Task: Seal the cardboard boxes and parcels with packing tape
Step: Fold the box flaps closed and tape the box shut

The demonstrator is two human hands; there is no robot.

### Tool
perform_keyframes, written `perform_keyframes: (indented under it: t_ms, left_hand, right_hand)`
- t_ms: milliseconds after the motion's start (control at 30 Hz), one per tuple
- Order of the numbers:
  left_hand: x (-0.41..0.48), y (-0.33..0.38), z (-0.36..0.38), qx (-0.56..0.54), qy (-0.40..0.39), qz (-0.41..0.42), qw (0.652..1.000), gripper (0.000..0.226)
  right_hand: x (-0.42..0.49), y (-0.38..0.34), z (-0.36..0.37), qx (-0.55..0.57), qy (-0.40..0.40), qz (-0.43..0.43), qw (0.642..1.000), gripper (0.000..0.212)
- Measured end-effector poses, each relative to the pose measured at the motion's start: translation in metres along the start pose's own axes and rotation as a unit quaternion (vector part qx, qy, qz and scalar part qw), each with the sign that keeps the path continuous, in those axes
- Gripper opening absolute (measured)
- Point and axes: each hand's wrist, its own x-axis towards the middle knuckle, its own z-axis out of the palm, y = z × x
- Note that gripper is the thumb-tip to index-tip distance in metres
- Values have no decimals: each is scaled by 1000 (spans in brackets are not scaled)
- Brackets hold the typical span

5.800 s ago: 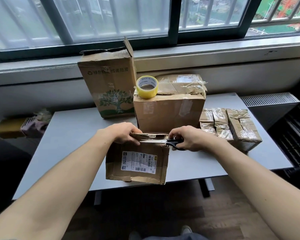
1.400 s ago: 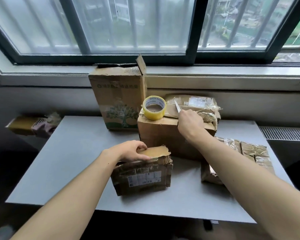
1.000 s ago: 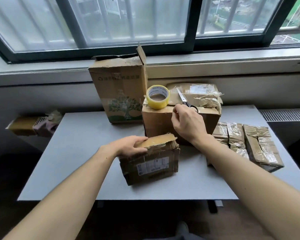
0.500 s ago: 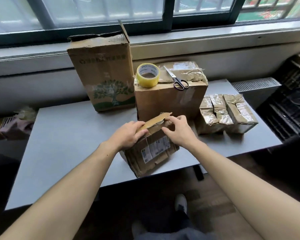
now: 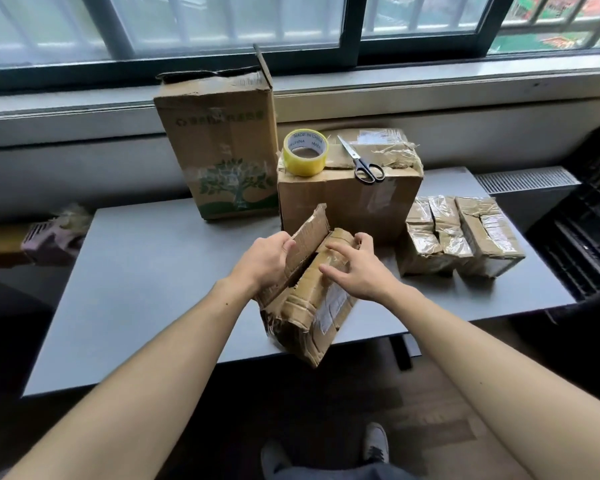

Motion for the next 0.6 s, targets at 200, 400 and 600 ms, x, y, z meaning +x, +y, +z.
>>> perform_keyframes:
  t_ms: [200, 400, 600]
  left_hand:
    - [-7, 22, 6, -37, 33, -41, 998, 28]
    - [-12, 25, 6, -19, 45, -76, 996, 27]
    - [-11, 29, 4, -6, 21, -73, 997, 26]
  right_hand:
    - [14, 5, -9, -140, -67, -72, 985, 73]
    - [22, -4, -28, -149, -199, -219, 944, 33]
    - [36, 4, -37, -157, -218, -245, 932, 48]
